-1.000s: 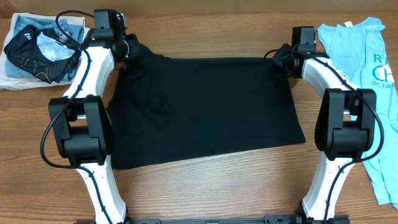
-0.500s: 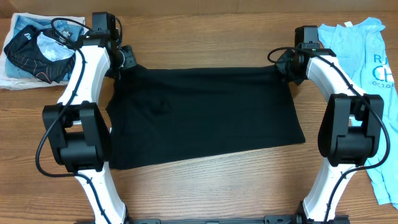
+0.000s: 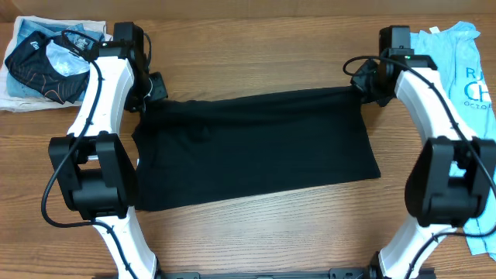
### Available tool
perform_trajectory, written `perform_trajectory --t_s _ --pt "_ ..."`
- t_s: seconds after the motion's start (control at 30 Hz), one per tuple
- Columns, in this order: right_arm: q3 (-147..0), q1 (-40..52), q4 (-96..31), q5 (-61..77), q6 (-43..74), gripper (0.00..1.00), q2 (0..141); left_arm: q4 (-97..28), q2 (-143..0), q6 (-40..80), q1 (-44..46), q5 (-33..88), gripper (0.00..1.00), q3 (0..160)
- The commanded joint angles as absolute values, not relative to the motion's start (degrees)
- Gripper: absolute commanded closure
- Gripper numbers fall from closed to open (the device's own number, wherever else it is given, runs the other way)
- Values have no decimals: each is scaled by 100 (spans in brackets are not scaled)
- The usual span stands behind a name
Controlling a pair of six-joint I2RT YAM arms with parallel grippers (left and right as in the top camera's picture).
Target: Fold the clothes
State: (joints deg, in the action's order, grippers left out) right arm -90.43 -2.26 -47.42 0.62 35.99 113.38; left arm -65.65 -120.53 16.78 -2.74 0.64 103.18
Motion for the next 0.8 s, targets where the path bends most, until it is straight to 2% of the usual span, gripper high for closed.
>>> perform_trajectory --t_s 0.0,0.03,0.33,0.47,0.5,0.53,0.57,0.6,0.73,0.77 --pt "-9203 -351 -4897 -145 3599 93 11045 -6836 -11876 1737 -377 -169 96 10403" --pt "-9201 -351 -4987 -148 3597 90 11045 -6923 -11876 1737 -377 -169 96 10403" --pt "-9201 -351 -5577 -281 3583 91 11045 -7708 -11876 1734 -344 -169 96 10388" --pt "-9201 -351 -5806 -294 3583 96 11045 -7972 -11876 1669 -276 12 94 10269" --pt "-9201 -351 -5826 -294 3583 94 11045 -7975 -11876 1669 -252 58 89 10210" --pt "-9201 -351 -5867 -292 3581 79 11045 -7964 -11876 1669 -183 132 82 10044" --pt "-9201 -351 -5892 -292 3579 74 11045 -7946 -11876 1669 -143 132 76 9950" --pt "-9201 -351 -5907 -270 3559 71 11045 -7937 -11876 1667 -102 126 67 9845" --pt "-9201 -338 -5787 -169 3454 53 11045 -7776 -11876 1516 -23 82 10 9581" --pt "-9201 -340 -5701 -84 3339 48 11045 -7712 -11876 1518 -23 84 0 9566"
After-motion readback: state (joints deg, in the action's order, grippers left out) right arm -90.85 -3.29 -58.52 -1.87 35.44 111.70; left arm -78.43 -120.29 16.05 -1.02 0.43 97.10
